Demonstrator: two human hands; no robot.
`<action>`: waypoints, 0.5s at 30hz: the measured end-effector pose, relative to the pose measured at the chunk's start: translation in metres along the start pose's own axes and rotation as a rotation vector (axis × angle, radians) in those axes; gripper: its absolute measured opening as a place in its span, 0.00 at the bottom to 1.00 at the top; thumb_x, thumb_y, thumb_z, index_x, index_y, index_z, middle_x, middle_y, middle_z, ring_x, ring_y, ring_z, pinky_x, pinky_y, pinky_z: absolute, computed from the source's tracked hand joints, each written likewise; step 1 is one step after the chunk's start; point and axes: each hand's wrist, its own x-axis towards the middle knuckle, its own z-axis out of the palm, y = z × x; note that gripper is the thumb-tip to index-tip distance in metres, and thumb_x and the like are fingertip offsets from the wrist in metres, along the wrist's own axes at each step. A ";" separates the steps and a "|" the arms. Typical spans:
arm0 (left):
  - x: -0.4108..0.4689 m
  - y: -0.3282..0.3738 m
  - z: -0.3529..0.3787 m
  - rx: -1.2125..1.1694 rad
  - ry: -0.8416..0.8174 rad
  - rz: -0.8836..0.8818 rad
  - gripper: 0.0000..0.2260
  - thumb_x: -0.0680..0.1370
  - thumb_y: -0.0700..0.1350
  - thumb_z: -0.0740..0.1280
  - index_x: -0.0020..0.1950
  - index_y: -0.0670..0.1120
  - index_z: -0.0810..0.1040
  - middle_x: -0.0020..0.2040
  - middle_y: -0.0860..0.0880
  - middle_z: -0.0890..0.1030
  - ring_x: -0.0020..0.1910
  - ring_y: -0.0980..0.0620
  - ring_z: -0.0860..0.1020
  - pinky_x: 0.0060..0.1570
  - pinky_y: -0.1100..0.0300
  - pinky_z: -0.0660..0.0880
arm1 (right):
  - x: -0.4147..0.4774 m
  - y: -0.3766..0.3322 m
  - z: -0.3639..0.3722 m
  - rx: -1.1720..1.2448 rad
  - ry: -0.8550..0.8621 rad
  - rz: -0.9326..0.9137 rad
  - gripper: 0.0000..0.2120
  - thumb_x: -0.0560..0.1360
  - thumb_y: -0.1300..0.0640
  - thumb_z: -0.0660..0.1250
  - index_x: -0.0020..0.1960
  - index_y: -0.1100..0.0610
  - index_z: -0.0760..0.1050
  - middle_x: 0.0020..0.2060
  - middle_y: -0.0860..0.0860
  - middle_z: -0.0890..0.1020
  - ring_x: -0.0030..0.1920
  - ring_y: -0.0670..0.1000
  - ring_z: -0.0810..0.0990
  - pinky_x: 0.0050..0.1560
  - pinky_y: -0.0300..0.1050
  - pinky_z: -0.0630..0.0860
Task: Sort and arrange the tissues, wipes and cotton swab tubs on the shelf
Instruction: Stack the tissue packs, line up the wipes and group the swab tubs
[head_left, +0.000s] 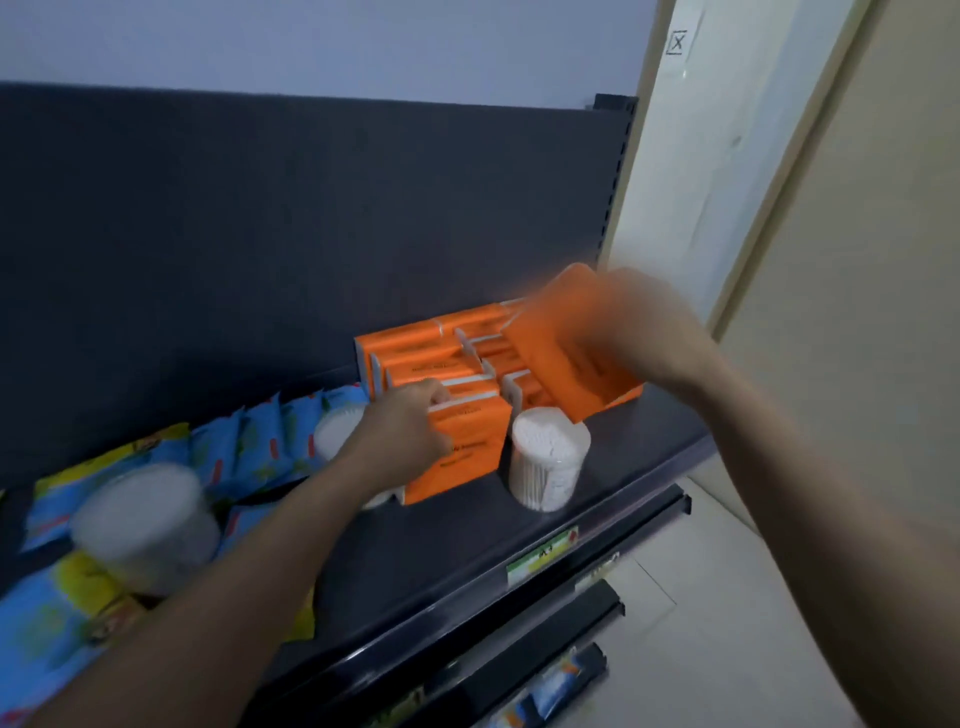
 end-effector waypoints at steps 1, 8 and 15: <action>0.003 0.000 0.005 0.000 0.006 -0.014 0.14 0.69 0.38 0.68 0.54 0.49 0.75 0.50 0.47 0.79 0.50 0.46 0.78 0.50 0.50 0.75 | 0.007 0.004 0.000 0.021 -0.022 -0.025 0.16 0.69 0.51 0.73 0.54 0.53 0.75 0.46 0.51 0.80 0.46 0.52 0.78 0.45 0.43 0.73; 0.018 -0.002 0.027 0.209 0.132 -0.073 0.21 0.70 0.47 0.72 0.63 0.55 0.75 0.60 0.51 0.72 0.62 0.46 0.65 0.63 0.51 0.63 | 0.038 0.020 0.007 0.109 -0.146 -0.125 0.17 0.69 0.50 0.74 0.55 0.51 0.75 0.47 0.49 0.81 0.47 0.50 0.80 0.49 0.48 0.77; 0.025 -0.003 0.031 0.251 0.140 -0.021 0.19 0.71 0.45 0.72 0.60 0.49 0.74 0.59 0.48 0.72 0.61 0.47 0.65 0.63 0.50 0.66 | 0.050 0.025 0.012 0.102 -0.210 -0.167 0.15 0.69 0.52 0.73 0.54 0.49 0.74 0.48 0.49 0.81 0.47 0.50 0.81 0.49 0.48 0.78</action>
